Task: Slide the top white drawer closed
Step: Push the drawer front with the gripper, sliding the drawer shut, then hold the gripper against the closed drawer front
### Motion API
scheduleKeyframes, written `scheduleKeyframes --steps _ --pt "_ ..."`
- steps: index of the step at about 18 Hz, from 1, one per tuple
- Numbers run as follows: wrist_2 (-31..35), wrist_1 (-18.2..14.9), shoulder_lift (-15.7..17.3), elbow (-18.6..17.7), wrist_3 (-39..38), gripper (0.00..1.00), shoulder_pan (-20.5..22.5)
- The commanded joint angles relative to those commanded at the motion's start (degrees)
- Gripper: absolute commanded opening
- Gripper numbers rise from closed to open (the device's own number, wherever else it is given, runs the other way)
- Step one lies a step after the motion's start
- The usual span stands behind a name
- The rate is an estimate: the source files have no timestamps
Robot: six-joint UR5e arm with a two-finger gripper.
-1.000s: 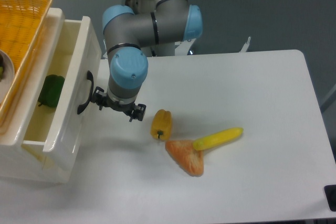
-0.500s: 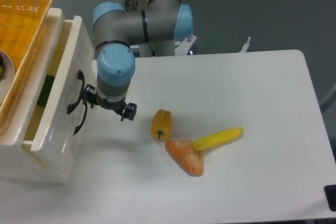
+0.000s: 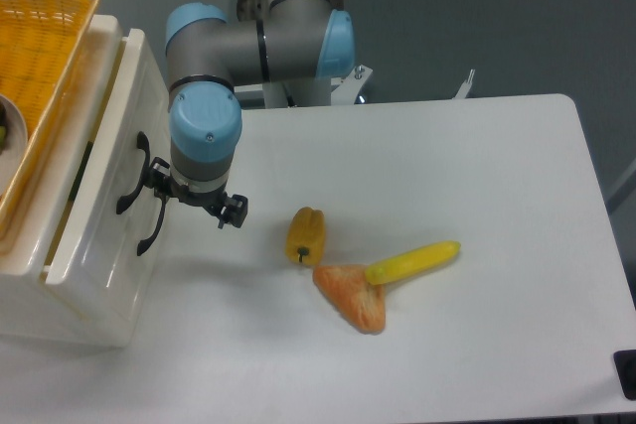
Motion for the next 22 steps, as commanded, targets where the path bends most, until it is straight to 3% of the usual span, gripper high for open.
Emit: scheduleKeyframes --steps 22 --pt "0.9 -0.1 0.2 0.1 -0.1 1.0 -1.4"
